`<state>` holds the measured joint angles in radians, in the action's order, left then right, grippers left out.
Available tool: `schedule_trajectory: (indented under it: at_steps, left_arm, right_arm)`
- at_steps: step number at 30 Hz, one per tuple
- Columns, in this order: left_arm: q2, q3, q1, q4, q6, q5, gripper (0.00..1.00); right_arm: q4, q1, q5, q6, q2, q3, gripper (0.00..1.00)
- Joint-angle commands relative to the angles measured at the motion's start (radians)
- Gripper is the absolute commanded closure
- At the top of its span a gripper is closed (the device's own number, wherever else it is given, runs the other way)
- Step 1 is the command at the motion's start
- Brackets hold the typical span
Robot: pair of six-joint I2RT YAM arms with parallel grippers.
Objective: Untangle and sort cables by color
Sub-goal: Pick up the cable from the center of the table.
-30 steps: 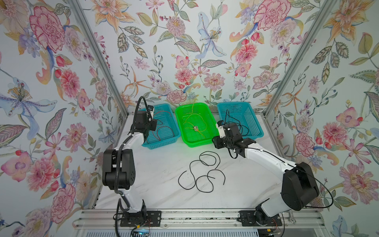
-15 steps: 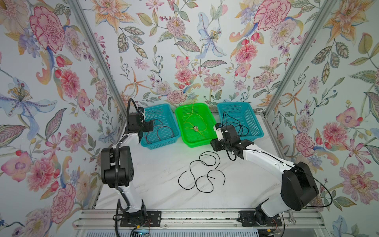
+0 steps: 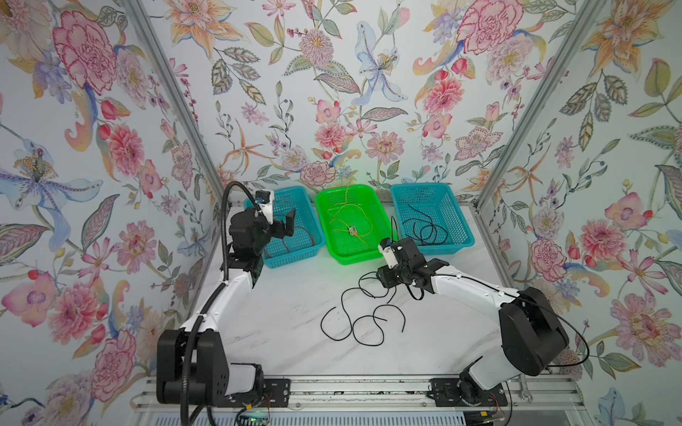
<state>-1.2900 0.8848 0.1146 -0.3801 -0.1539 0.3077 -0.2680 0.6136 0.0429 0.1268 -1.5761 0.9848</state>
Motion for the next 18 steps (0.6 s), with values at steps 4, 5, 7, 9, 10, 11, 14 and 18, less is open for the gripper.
schedule_trajectory:
  at_steps: [4,5,7,9,10,11,14,18]
  left_arm:
    - [0.104,-0.211,0.147,-0.040,-0.011,0.020,0.01]
    - [0.113,-0.232,0.165,-0.042,-0.017,0.022,0.01]
    - [0.126,-0.267,0.194,-0.048,-0.027,0.023,0.01]
    - [0.136,-0.292,0.212,-0.048,-0.033,0.026,0.01]
    - [0.142,-0.304,0.222,-0.048,-0.035,0.028,0.01]
    - [0.146,-0.314,0.228,-0.045,-0.035,0.029,0.01]
    - [0.157,-0.339,0.234,-0.040,-0.036,0.030,0.01]
    - [0.159,-0.360,0.237,-0.048,-0.035,0.028,0.01]
  right_arm:
    - [-0.073,0.089,0.032,-0.046,-0.068,-0.008,0.47]
    - [-0.073,0.096,0.029,-0.046,-0.081,-0.008,0.47]
    - [-0.073,0.103,0.031,-0.046,-0.104,-0.001,0.48]
    - [-0.072,0.106,0.030,-0.042,-0.130,0.008,0.49]
    - [-0.073,0.109,0.031,-0.041,-0.142,0.012,0.50]
    - [-0.073,0.111,0.029,-0.040,-0.153,0.016,0.51]
    - [-0.070,0.112,0.027,-0.032,-0.175,0.021,0.53]
    - [-0.065,0.113,0.023,-0.032,-0.191,0.025,0.58]
